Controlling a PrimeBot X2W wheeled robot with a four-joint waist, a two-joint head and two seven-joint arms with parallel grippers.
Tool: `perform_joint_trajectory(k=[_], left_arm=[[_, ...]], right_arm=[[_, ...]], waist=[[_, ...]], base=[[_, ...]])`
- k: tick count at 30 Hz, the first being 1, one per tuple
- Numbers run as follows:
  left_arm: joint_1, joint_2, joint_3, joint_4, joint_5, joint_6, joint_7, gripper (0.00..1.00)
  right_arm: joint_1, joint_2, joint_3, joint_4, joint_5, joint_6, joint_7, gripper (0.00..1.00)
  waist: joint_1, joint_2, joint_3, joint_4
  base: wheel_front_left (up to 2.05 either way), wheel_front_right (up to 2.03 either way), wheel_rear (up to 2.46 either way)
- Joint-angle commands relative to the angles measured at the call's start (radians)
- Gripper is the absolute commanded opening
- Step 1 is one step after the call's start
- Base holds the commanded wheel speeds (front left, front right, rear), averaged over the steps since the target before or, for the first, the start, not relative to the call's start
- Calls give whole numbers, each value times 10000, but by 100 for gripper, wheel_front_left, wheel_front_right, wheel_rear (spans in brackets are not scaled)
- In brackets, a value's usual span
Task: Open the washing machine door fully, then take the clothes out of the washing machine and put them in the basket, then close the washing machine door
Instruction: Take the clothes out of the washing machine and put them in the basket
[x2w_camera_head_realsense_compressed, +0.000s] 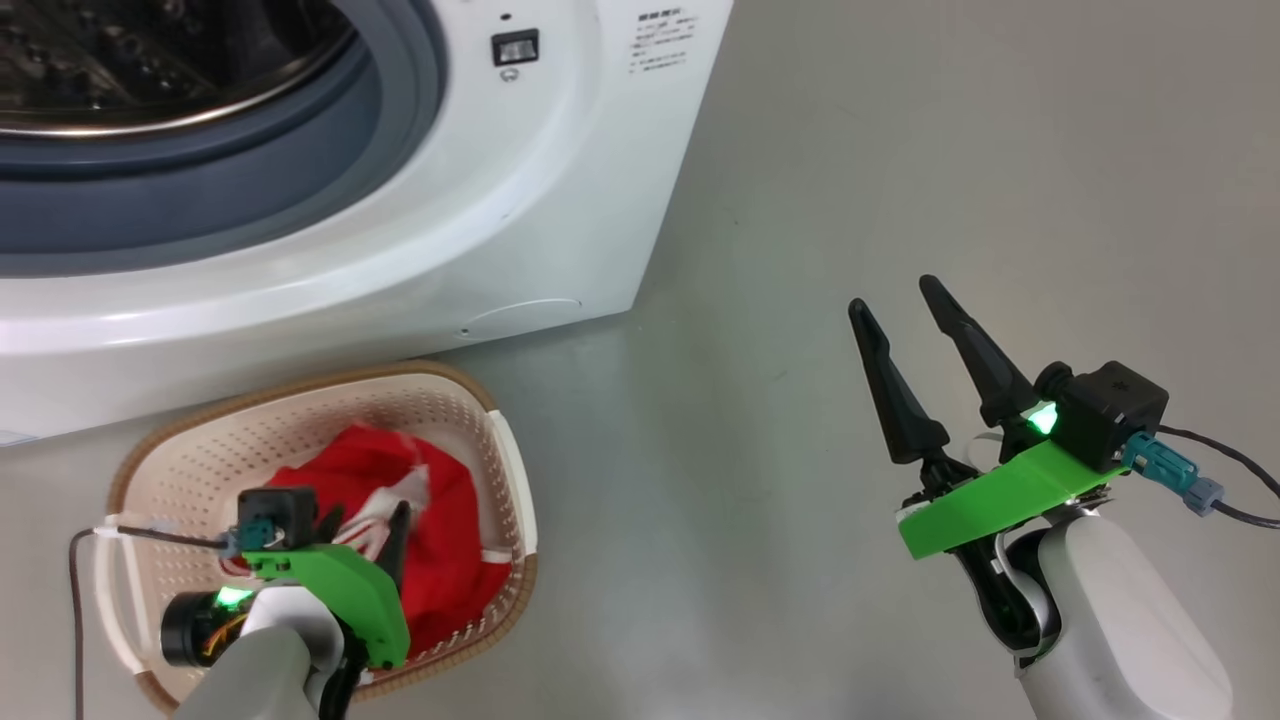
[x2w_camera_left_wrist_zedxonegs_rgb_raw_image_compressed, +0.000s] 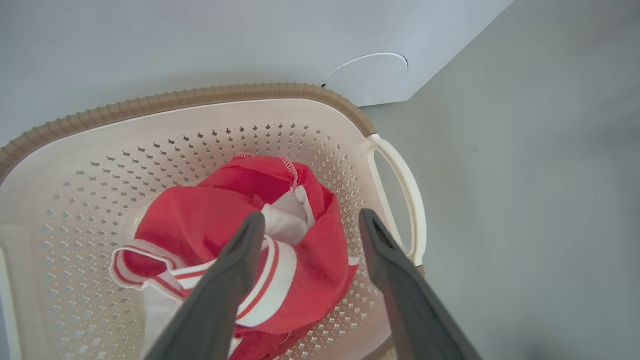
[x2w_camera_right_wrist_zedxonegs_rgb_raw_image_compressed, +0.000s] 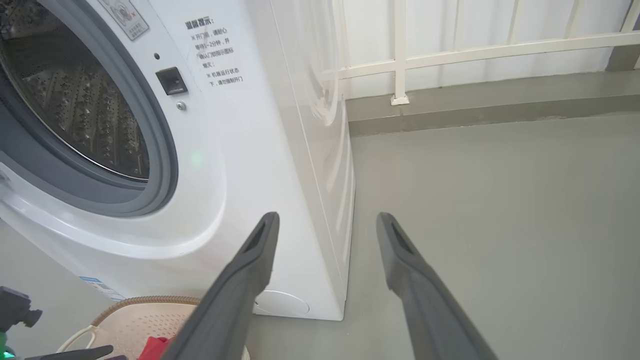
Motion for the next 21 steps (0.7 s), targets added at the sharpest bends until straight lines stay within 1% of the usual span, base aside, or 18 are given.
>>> perform_joint_trajectory(k=[1,12,16,20,21], left_arm=[[1,272,94,-178,-129,-30,-167,100],[252,603,-269,-966,-620,-30,-463,100],[365,859,92,-1496,-422,-30,-469,100],[643,987,603,-2186,-19,40,-470,100],[643,987,603,-2186,-19,40,-470,100]], right_arm=[[-45,23,221,-176,-92,16,-119,100],[127,-105,337,32,13,16,-119,100],[247,-157,337,100,57,16,-119,100],[376,-203,333,141,91,16,-119,100],[376,-203,333,141,91,16,-119,100]], waist=[[0,-1,-160,167],[0,-1,-908,866],[0,-1,-1215,1128],[0,-1,-1508,1374],[0,-1,-1508,1374]], base=[[0,0,0],[0,0,0],[0,0,0],[0,0,0],[0,0,0]])
